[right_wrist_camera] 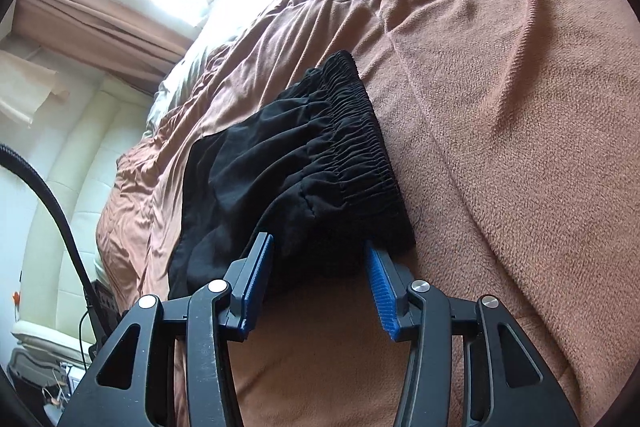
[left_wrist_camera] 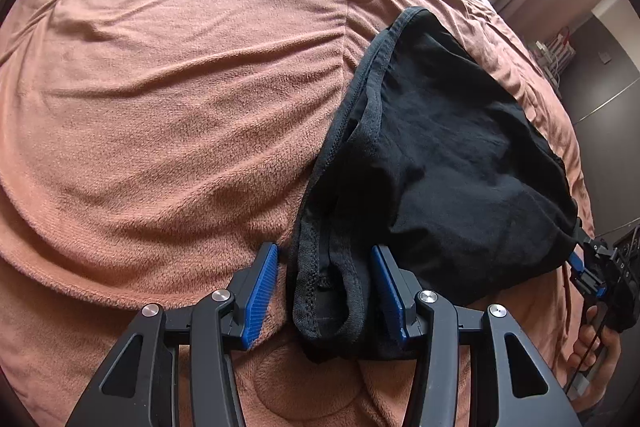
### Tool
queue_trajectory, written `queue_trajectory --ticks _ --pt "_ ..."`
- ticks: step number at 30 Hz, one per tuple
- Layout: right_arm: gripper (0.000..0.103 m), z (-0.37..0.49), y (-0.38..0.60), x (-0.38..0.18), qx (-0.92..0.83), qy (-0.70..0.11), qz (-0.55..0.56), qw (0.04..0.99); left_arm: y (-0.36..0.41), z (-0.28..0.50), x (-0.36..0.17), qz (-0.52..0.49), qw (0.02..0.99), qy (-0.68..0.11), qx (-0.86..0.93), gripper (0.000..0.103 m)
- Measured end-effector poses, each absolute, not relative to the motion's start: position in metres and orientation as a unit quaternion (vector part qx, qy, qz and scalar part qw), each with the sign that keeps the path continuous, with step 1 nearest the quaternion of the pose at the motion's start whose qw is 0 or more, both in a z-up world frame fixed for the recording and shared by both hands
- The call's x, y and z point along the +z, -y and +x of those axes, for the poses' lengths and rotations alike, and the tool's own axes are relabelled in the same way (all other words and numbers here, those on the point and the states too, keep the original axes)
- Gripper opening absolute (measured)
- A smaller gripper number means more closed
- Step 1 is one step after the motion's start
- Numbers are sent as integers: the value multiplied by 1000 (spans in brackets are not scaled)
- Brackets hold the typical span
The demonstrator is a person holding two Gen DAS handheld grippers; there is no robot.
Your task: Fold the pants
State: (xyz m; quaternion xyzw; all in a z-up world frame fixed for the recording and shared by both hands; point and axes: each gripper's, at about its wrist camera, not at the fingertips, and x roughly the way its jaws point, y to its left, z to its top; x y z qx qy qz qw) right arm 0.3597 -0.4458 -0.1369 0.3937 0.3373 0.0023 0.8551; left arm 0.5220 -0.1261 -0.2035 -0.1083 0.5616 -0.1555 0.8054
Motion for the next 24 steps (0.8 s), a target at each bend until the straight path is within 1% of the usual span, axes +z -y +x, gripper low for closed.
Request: queue_trajectory --ticks 2,4,5,6,8,9,10,12,16,18,19,24 --pt "45 362 447 -139 0 -332 399 855 131 524 -204 -104 806 -560 -161 50" --pt "45 362 449 -141 -2 -325 407 854 135 526 -204 -97 807 -559 -163 44" --pt "45 362 449 -143 -4 -321 411 853 135 525 -204 -95 808 -558 -162 37" --pt "45 362 451 -143 -6 -315 416 853 133 525 -203 -96 809 -557 -158 27" --pt "43 361 452 -144 -10 -309 420 853 127 523 -201 -102 810 -555 -157 13" --pt "41 360 452 -144 -14 -307 421 853 123 521 -200 -108 810 -553 -161 10" --pt "36 359 451 -144 -19 -308 418 854 122 518 -198 -112 811 -550 -164 9" --pt "31 356 449 -141 -23 -306 415 856 121 514 -191 -112 817 -541 -163 8" --pt "14 351 440 -133 -28 -304 392 868 118 507 -176 -117 825 -529 -159 7" --pt "8 348 435 -128 -31 -305 383 871 115 505 -169 -122 827 -525 -159 7" --pt "6 345 433 -125 -30 -306 382 872 114 504 -165 -123 828 -523 -160 7" --pt "5 333 429 -113 -22 -300 383 873 105 495 -148 -130 830 -518 -160 7"
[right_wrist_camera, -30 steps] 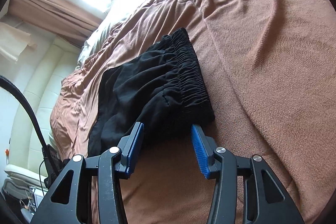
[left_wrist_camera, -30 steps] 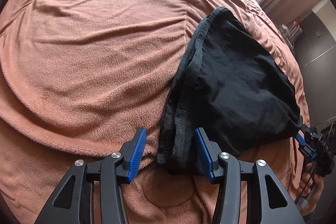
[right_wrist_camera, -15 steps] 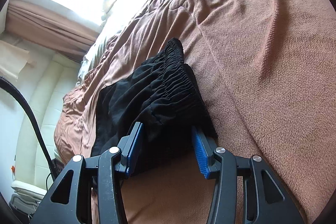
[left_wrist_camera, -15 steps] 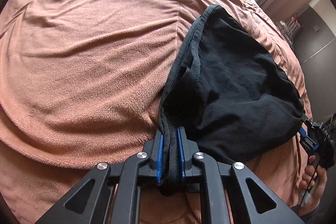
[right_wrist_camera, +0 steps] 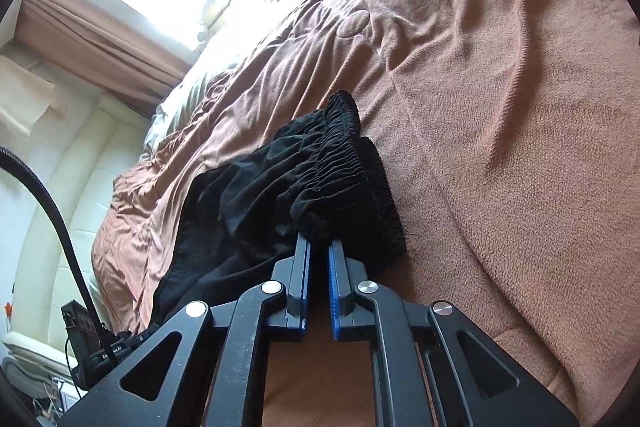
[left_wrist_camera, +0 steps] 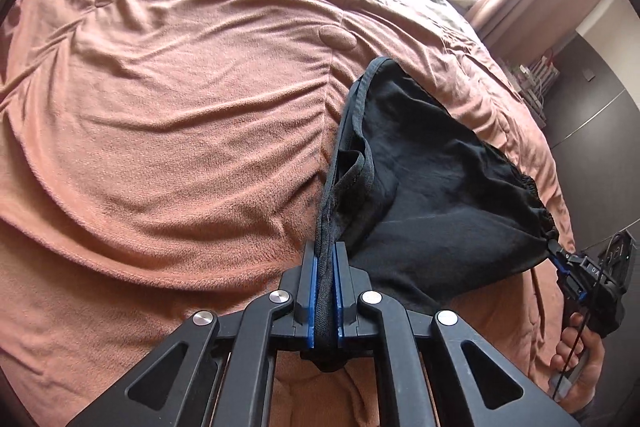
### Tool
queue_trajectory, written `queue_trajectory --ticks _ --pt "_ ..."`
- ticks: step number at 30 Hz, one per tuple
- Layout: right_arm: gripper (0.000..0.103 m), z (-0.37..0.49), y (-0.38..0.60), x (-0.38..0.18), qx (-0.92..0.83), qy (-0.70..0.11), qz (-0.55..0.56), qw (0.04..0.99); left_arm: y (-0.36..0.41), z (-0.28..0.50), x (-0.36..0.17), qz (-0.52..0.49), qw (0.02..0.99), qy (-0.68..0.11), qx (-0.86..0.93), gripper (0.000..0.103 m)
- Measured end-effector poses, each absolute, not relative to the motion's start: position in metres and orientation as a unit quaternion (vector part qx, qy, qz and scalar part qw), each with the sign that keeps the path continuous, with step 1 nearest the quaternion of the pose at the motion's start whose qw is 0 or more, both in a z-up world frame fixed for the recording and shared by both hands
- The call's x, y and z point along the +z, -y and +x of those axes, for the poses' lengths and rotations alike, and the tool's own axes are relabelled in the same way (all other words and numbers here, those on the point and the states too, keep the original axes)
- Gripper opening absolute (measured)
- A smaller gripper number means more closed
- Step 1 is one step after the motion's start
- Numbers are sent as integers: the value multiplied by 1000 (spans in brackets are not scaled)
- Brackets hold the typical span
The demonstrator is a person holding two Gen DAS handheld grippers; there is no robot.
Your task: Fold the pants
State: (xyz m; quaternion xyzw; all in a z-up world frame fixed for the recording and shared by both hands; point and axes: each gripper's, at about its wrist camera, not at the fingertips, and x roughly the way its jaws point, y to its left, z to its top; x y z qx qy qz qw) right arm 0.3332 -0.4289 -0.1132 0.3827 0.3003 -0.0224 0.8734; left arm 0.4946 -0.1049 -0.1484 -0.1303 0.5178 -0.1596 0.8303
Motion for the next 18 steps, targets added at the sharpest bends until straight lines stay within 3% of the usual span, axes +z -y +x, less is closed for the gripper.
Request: queue_trajectory --ticks 18 --pt "5 288 379 -107 3 -323 385 865 31 410 -126 -164 832 -515 -128 7"
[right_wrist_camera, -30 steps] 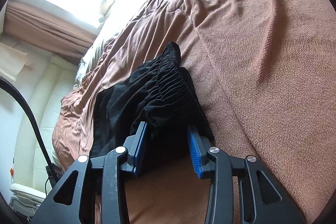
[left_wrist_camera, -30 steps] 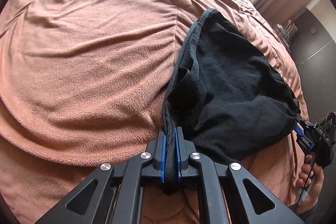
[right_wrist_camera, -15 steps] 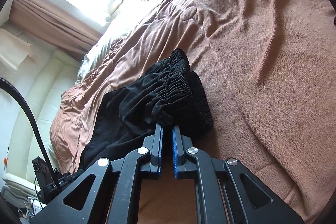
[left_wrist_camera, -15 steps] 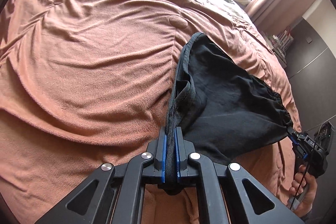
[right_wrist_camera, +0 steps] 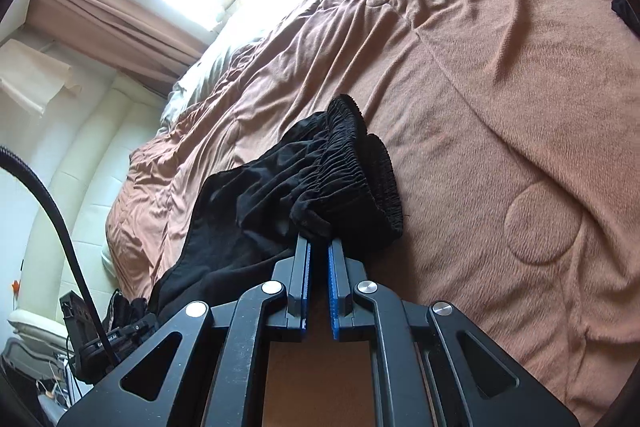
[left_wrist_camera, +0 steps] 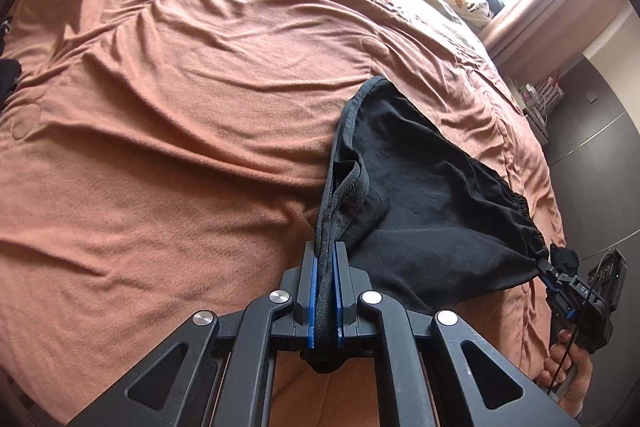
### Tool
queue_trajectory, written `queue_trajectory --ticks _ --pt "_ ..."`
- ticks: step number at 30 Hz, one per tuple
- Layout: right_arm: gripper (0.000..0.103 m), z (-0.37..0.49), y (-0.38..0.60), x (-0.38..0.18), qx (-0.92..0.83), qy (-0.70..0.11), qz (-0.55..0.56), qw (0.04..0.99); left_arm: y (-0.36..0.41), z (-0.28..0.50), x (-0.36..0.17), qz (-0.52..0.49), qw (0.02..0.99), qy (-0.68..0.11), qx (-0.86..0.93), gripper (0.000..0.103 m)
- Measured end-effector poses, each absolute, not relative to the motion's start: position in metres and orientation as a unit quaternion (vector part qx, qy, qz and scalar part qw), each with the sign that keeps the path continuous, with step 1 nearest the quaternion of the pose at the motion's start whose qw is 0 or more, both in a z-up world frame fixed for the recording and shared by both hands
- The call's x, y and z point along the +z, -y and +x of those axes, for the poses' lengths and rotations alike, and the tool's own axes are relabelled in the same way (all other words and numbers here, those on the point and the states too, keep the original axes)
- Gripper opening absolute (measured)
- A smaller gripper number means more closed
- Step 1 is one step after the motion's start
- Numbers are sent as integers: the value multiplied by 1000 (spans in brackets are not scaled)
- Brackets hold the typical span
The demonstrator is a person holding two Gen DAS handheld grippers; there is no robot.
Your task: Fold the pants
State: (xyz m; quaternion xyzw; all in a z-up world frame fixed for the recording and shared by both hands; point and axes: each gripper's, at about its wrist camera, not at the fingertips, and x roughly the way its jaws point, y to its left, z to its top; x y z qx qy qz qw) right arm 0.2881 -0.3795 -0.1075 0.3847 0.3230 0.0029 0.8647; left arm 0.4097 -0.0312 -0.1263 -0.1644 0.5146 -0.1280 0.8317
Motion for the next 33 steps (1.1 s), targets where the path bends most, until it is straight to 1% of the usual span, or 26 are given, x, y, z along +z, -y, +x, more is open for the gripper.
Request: queue_trajectory --ticks 13,22,31,32,33 --pt "5 257 341 -112 28 -342 376 861 -22 318 -125 -195 833 -508 -98 7" --pt "5 249 331 -116 41 -355 367 859 -46 267 -136 -227 826 -508 -85 7" --pt "6 245 320 -119 32 -372 327 868 -51 253 -167 -252 809 -521 -99 8" --pt "9 245 318 -119 32 -376 322 868 -51 252 -170 -255 808 -522 -101 10" --pt "9 244 317 -119 29 -380 318 868 -52 252 -173 -259 806 -523 -103 18"
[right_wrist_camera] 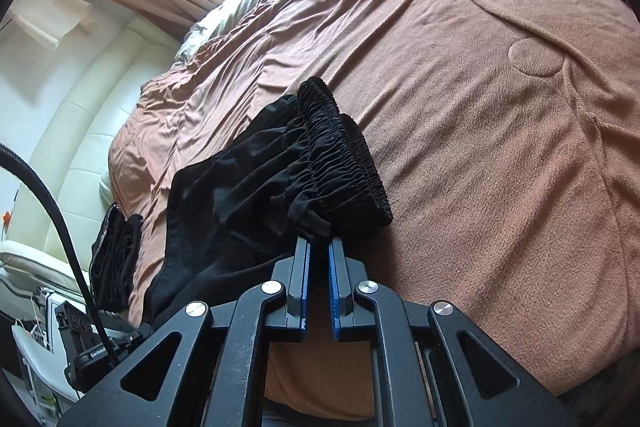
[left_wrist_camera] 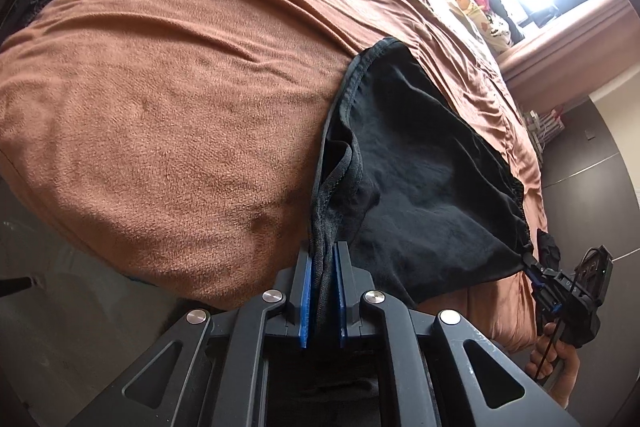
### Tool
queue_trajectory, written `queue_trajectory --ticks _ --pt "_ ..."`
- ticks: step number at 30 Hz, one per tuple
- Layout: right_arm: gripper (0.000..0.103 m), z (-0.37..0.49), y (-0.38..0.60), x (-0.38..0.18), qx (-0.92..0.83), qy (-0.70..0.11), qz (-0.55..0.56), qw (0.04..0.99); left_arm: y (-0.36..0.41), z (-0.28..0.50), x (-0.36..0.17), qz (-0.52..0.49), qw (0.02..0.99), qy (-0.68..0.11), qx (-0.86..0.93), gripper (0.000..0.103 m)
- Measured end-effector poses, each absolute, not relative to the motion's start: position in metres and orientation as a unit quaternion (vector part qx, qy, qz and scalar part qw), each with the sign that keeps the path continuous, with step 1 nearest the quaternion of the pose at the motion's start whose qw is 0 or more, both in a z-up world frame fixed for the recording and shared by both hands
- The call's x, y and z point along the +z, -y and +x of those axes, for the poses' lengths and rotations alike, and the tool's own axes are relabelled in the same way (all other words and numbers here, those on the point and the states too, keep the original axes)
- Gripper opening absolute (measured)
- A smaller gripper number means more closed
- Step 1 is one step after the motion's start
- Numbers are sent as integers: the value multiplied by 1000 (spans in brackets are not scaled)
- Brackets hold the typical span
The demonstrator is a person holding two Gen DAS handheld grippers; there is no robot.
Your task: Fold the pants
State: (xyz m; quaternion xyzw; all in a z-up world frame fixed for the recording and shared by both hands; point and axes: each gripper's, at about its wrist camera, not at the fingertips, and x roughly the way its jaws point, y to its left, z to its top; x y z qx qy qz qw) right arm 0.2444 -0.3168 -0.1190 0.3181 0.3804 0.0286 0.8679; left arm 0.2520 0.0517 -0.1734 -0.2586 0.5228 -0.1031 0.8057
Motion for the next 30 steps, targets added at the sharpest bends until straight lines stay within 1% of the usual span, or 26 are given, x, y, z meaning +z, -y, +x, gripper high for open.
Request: queue_trajectory --ticks 1,3,5,7,9,10,11,15,20,22,25,28,29,30 --pt "9 243 315 -118 29 -382 315 868 -52 252 -176 -265 803 -522 -107 24" --pt "9 238 311 -115 30 -385 304 871 -52 249 -180 -279 803 -514 -116 51" --pt "10 231 308 -110 25 -385 291 876 -53 246 -182 -292 802 -508 -121 60" --pt "11 222 306 -104 24 -378 282 882 -55 244 -187 -315 793 -506 -128 60" --pt "21 213 303 -99 20 -373 274 886 -59 241 -195 -337 784 -505 -130 60" --pt "29 208 303 -96 20 -369 270 889 -60 238 -198 -347 780 -504 -130 60" --pt "33 205 300 -93 20 -364 265 893 -62 236 -200 -358 777 -501 -132 60" --pt "33 197 284 -86 28 -356 242 902 -70 223 -207 -405 766 -481 -136 60" --pt "33 200 266 -85 39 -360 214 907 -71 217 -209 -422 766 -467 -132 60" --pt "33 204 257 -84 38 -361 203 910 -69 219 -209 -420 769 -465 -128 56" --pt "33 211 245 -85 46 -365 189 910 -63 224 -210 -420 770 -464 -126 48" --pt "33 223 231 -87 51 -374 177 909 -59 228 -213 -422 768 -466 -124 28" --pt "33 227 227 -87 51 -376 172 909 -58 228 -214 -423 766 -469 -124 16" --pt "33 230 222 -88 53 -378 168 909 -57 228 -215 -425 764 -470 -123 13"
